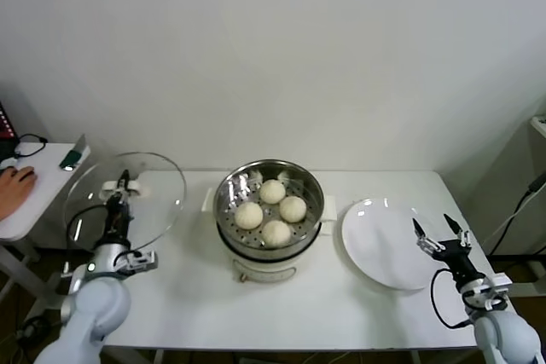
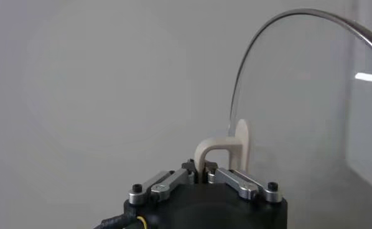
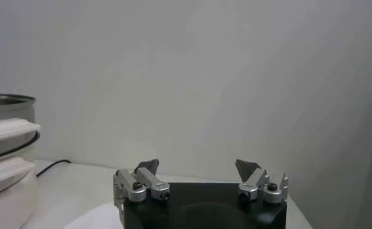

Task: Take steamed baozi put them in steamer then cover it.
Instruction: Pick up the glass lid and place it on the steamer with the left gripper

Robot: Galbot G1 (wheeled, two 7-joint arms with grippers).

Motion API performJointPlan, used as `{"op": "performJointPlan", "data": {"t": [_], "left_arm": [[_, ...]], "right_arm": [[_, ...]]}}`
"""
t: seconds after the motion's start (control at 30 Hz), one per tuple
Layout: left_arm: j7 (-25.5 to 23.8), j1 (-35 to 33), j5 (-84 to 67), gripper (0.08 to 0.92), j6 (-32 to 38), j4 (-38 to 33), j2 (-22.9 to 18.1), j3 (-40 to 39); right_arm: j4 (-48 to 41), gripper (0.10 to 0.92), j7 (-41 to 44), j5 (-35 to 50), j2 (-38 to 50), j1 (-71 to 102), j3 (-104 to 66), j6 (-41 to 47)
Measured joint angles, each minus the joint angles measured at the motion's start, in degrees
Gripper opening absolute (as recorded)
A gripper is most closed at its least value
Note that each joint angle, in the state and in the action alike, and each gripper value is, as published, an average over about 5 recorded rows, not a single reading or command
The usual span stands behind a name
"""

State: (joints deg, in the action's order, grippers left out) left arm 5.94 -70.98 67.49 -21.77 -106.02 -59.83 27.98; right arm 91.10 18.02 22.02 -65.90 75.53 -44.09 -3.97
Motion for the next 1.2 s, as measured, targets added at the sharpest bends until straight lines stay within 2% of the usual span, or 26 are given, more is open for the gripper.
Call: {"op": "performJointPlan", "data": {"t": [0.23,0.47,0.8,1.2], "left_arm": [[-4.6,1.1,0.0,0.152,-7.0,-8.6,3.4,-4.8],[-10.0,6.1,2.6,0.152,-13.0,-11.8,3.2,-14.3],[-17.4,14.5,9.6,0.152,-18.7,-8.8,-4.9,-26.5],[-19.7,20.1,13.6,0.152,-20.5,-0.6,-15.6,-34.7]], "right_arm": [[-1.2,0.823,-0.1,-1.0,0.1,-1.2,1.1,0.0],[-2.4,0.823,-0.3,-1.8,-0.3,-2.4,1.9,0.0],[-3.8,0.823,-0.1,-3.3,-0.9,-2.4,1.3,-0.8],[-4.9,0.823,0.2,-4.3,-2.1,-2.0,-0.9,-1.3]]}}
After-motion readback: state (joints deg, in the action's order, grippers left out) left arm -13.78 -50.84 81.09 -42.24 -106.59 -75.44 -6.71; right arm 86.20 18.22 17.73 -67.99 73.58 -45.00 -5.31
